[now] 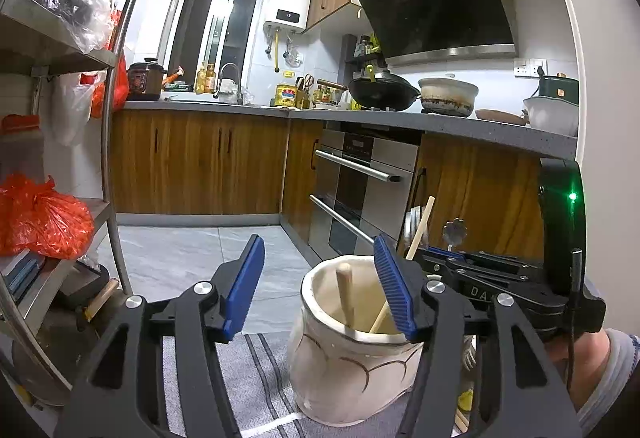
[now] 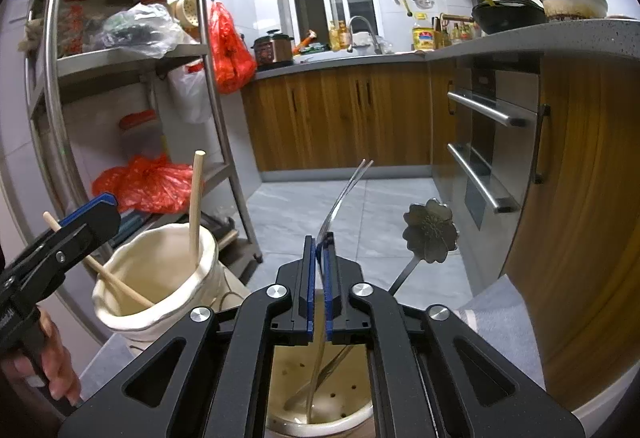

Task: Organize utensils
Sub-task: 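Release the chopstick in the tall cup with left tool while right tool drops fork in short cup, then move both tools back toward the remaining utensils on the cloth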

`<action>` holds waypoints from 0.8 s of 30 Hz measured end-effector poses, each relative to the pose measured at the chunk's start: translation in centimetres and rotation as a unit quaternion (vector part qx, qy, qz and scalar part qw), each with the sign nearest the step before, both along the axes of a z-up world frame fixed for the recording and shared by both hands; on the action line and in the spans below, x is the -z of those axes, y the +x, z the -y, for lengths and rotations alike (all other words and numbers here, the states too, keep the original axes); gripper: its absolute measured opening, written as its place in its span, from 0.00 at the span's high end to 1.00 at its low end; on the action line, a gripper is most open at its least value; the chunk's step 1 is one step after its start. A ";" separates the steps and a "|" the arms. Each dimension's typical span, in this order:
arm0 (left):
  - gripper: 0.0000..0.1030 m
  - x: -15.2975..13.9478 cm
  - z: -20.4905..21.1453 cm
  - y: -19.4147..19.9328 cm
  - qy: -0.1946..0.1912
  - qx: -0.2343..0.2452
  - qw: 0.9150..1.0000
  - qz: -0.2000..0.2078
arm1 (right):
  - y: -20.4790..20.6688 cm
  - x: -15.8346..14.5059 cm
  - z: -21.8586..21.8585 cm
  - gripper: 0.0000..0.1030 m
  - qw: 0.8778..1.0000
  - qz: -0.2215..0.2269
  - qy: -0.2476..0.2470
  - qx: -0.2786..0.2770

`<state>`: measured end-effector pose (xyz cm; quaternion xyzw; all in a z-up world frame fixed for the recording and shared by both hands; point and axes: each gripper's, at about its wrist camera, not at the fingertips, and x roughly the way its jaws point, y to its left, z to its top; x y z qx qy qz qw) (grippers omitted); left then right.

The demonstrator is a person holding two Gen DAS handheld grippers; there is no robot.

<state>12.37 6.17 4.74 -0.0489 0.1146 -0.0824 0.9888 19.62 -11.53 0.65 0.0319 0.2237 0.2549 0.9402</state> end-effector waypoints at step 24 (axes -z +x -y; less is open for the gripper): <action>0.06 -3.4 1.0 -5.6 0.026 -0.028 0.999 0.010 | -6.7 -4.7 6.2 0.05 0.995 0.085 0.043 0.030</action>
